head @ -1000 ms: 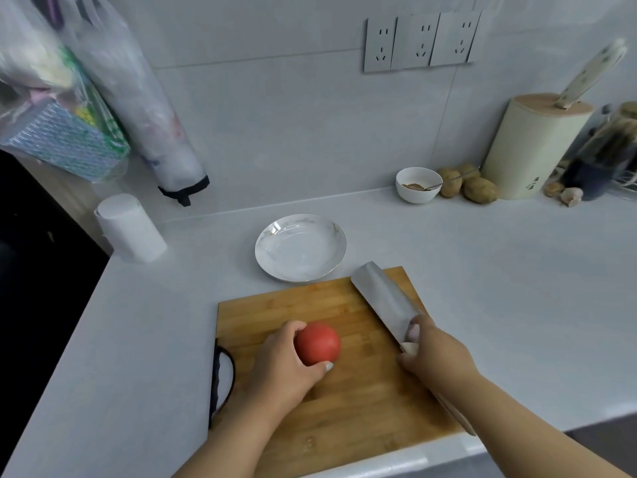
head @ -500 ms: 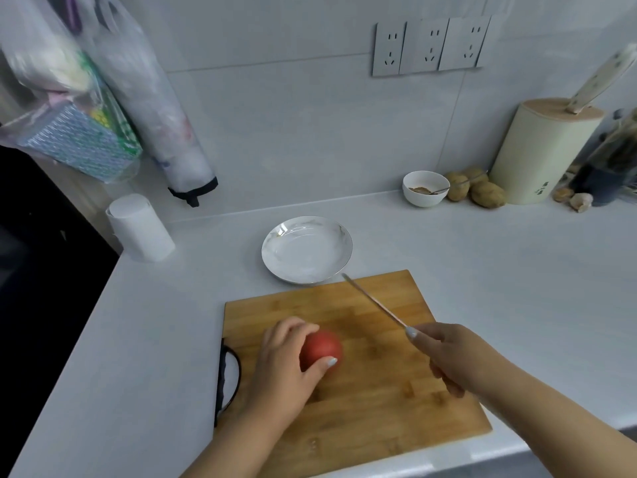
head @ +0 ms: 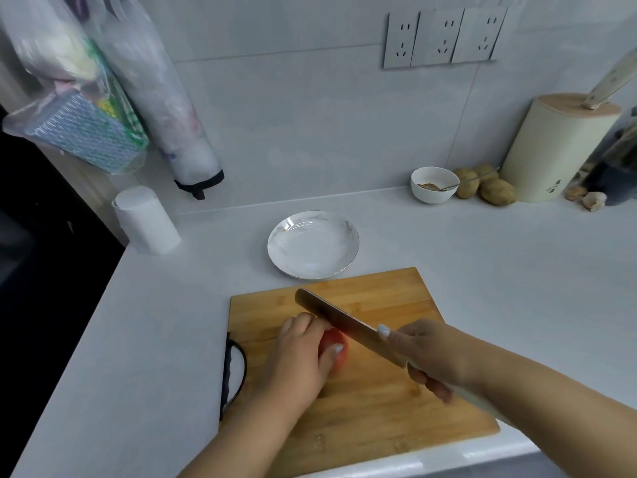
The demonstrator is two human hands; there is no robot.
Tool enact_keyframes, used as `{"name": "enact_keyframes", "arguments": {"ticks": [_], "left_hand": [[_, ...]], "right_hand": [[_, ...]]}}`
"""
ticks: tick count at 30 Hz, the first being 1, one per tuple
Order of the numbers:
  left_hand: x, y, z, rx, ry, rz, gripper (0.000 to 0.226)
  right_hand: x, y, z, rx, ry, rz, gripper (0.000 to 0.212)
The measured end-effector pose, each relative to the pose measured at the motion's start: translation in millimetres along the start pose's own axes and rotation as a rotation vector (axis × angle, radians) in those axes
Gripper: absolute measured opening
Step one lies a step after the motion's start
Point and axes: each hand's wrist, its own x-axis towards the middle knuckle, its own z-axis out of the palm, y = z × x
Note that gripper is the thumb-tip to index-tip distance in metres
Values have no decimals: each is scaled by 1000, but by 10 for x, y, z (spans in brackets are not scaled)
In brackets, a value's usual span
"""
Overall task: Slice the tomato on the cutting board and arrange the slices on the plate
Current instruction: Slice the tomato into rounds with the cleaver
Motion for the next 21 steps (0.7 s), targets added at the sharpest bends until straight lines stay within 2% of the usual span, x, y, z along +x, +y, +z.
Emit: {"name": "enact_keyframes", "arguments": {"ticks": [11, 21], "left_hand": [[30, -40, 13, 28, 10, 46, 32], [21, -31, 4, 18, -3, 31, 34]], "right_hand": [[49, 7, -60, -63, -26, 32, 55], [364, -251, 32, -99, 9, 33, 55]]}}
